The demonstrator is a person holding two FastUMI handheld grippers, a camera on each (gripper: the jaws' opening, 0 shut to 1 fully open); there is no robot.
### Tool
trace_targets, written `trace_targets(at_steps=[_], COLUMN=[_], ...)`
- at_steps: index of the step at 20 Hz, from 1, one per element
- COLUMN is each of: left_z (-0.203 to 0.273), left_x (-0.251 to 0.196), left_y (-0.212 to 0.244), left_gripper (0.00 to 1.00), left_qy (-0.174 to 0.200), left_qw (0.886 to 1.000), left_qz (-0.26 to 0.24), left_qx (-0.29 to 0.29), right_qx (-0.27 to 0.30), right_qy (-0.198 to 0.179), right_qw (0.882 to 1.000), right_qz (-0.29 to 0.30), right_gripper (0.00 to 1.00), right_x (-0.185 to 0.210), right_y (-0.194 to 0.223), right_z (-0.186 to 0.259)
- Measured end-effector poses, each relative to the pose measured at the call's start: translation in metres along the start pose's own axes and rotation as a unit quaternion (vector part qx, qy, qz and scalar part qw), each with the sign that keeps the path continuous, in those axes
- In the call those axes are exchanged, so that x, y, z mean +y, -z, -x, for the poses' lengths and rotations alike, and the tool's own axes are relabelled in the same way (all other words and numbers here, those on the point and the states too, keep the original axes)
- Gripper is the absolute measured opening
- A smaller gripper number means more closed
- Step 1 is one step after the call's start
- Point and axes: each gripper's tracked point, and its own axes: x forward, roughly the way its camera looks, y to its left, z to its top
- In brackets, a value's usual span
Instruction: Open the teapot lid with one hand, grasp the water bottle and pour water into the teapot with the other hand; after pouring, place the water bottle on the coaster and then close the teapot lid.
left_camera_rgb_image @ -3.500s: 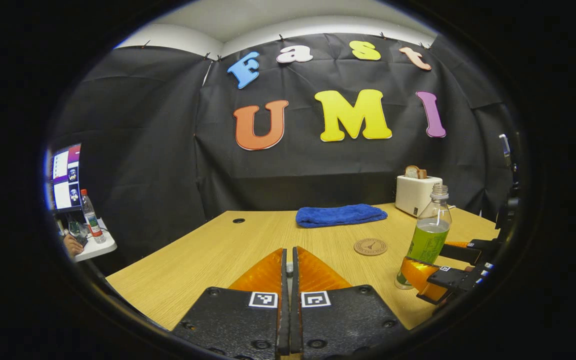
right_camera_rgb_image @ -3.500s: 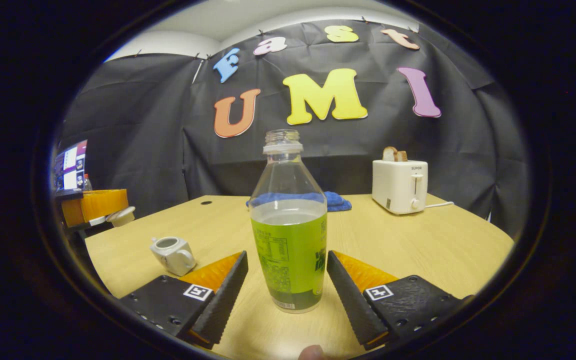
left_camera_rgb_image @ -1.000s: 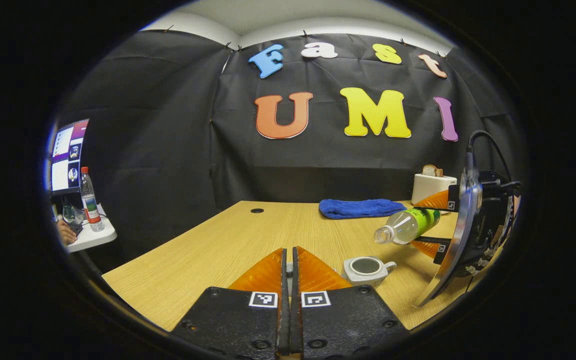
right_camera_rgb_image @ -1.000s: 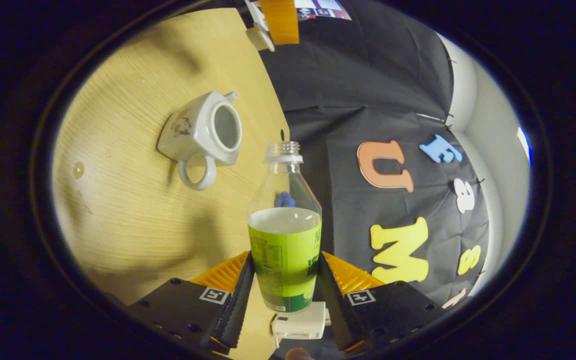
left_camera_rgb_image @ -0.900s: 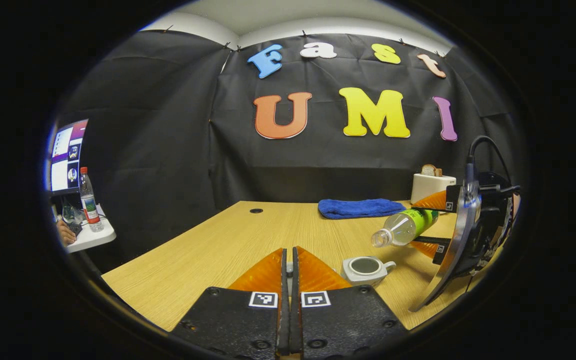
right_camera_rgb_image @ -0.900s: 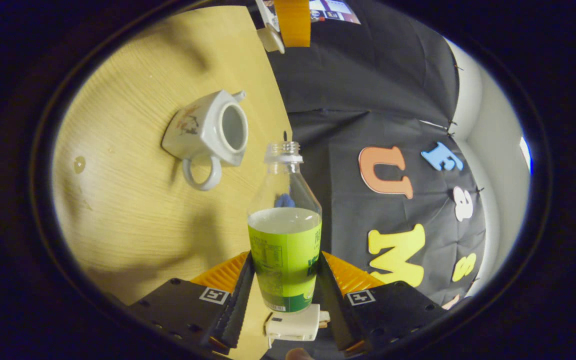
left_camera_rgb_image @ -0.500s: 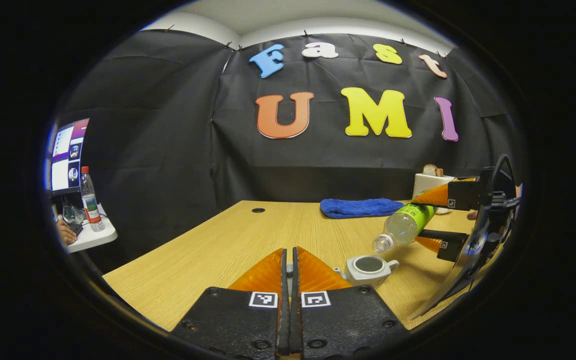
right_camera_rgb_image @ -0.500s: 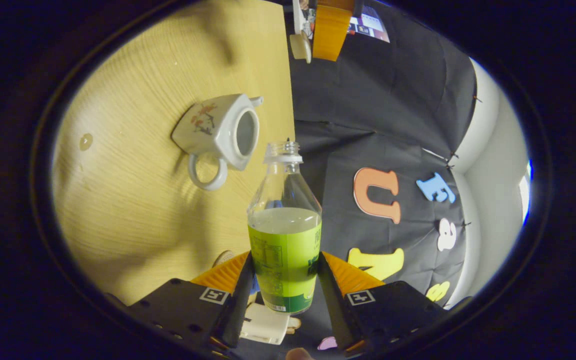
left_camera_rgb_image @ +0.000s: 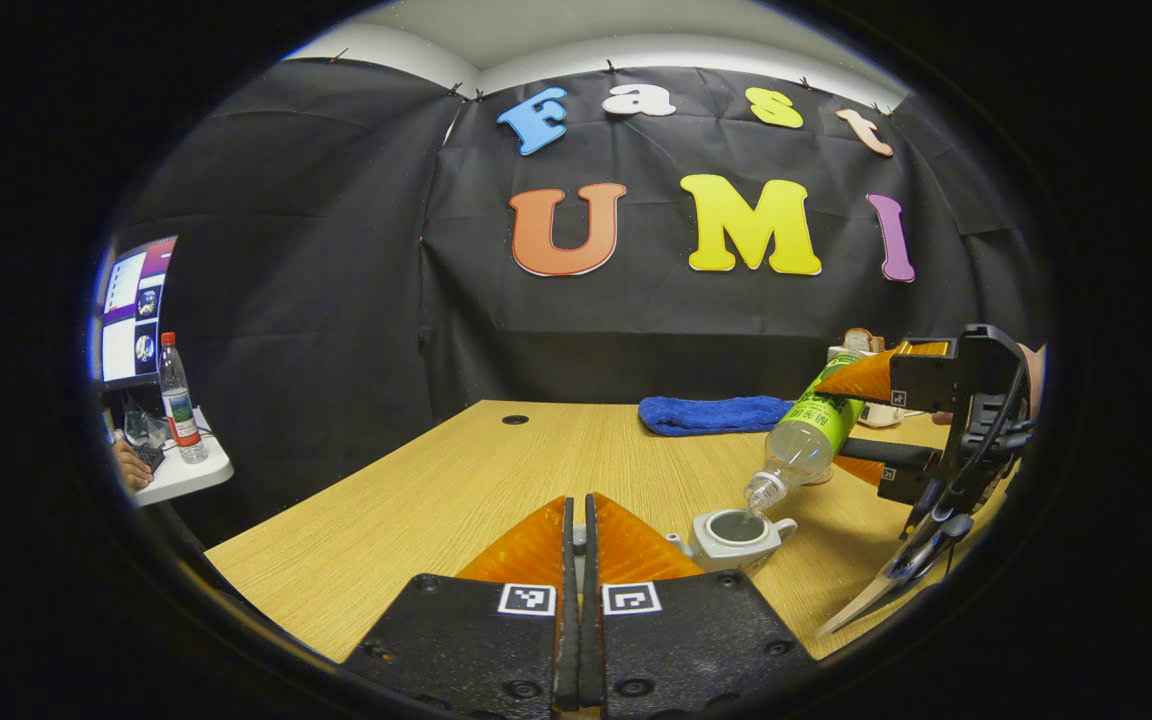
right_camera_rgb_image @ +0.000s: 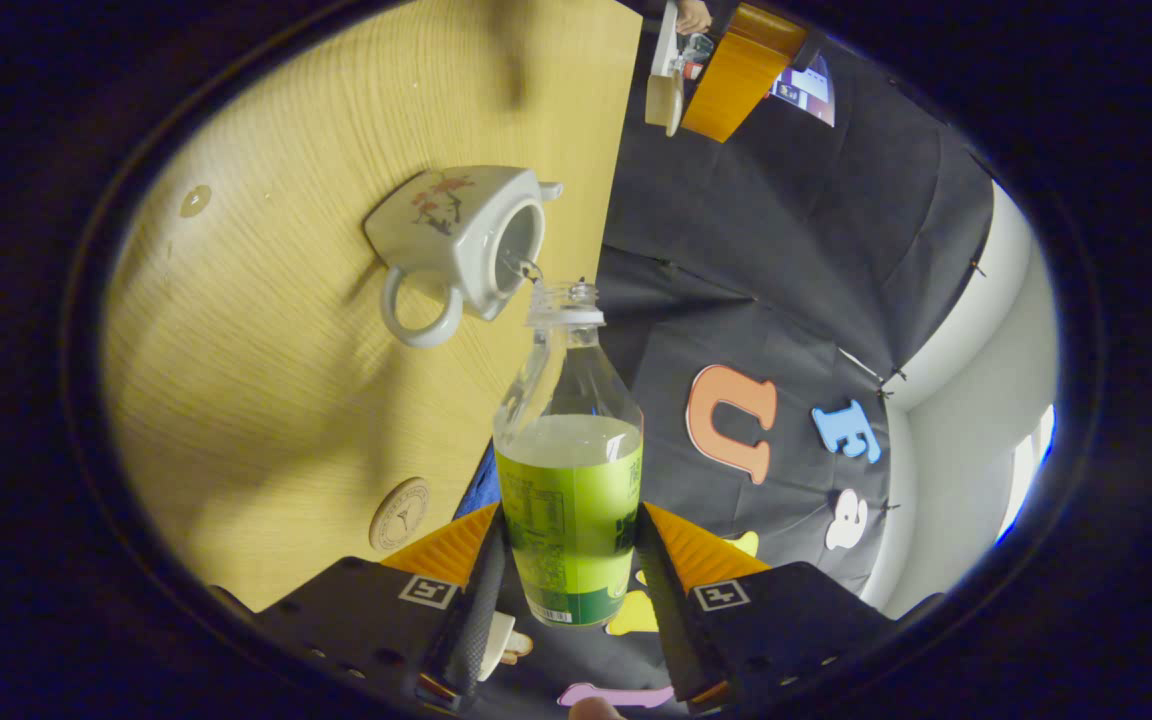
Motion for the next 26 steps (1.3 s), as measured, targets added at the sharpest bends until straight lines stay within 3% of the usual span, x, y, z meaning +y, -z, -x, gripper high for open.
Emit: trace_targets(at_steps=[9, 26], left_z=[0.0, 0.004], left_x=[0.001, 0.004], left_y=[0.003, -0.001], left_gripper=[0.03, 0.03], left_qy=[0.002, 0.002], left_qw=[1.0, 1.0], left_qz=[0.0, -0.001], left_qx=[0.004, 0.001], right_qx=[-0.01, -0.009], right_qy=[0.022, 0.031], right_qw=[0.999, 0.998], right_qz=[0.032, 0.058], right_gripper=[0.7, 0.7], right_x=[-0.014, -0.025], right_y=[-0.001, 0.0], right_z=[0.002, 0.002])
